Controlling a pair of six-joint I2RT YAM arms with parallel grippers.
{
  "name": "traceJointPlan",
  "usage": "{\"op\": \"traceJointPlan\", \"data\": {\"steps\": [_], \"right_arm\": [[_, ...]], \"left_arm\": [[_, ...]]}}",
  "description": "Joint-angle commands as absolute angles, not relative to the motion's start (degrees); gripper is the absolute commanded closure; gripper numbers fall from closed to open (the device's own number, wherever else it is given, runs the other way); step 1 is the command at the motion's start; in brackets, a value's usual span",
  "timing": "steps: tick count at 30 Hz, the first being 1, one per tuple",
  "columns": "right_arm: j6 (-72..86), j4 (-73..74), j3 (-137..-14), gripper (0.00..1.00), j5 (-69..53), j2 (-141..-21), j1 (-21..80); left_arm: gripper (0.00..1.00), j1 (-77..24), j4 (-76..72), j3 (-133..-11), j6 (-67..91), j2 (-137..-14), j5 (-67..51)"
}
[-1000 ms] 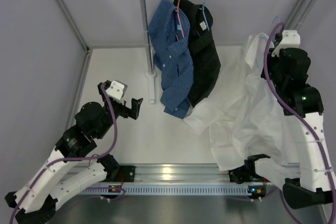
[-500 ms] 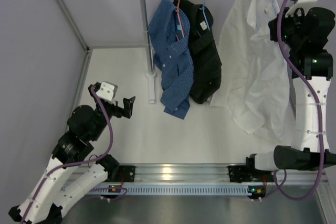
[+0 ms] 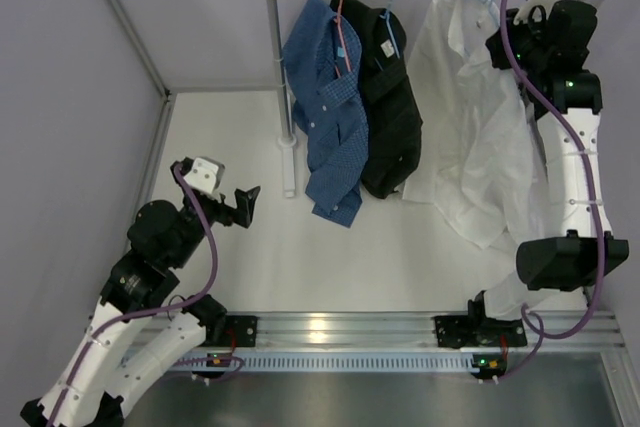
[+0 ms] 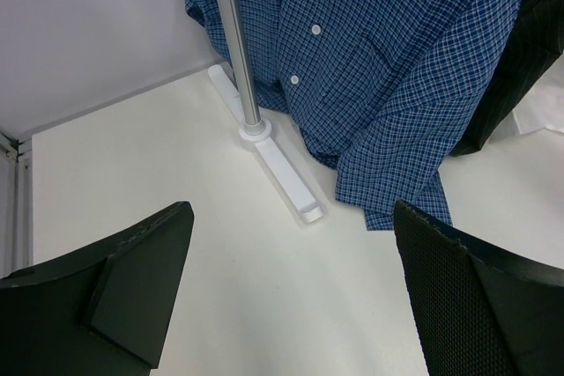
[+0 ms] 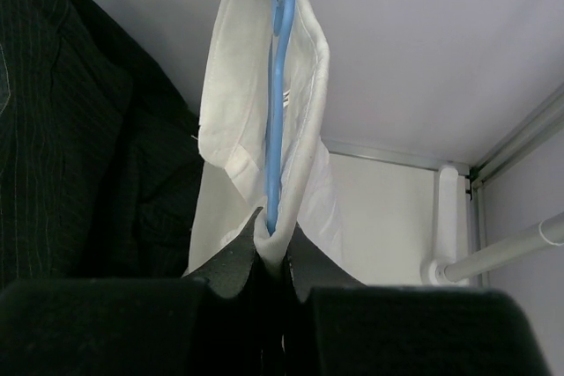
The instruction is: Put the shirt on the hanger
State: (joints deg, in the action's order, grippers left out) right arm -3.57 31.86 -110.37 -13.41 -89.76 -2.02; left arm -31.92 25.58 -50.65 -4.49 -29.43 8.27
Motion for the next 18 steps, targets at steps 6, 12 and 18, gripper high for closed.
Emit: {"op": "traceJointPlan", "data": {"steps": [6, 12, 18], "right_arm": [[-8.00, 24.35, -106.62, 1.00, -19.06, -87.10, -2.28], [-9.23, 24.26, -102.66, 1.00, -20.39, -85.78, -3.34], [-8.70, 24.26, -102.66, 0.44, -19.61, -84.90, -4.48]], "left_arm": [[0.02, -30.85, 22.24, -49.83, -4.22, -29.09, 4.83], [0.02, -30.94, 22.24, -49.57, -4.57, -29.00, 4.04], [0.02, -29.18, 22.15, -49.83, -3.96, -29.71, 3.60]]}}
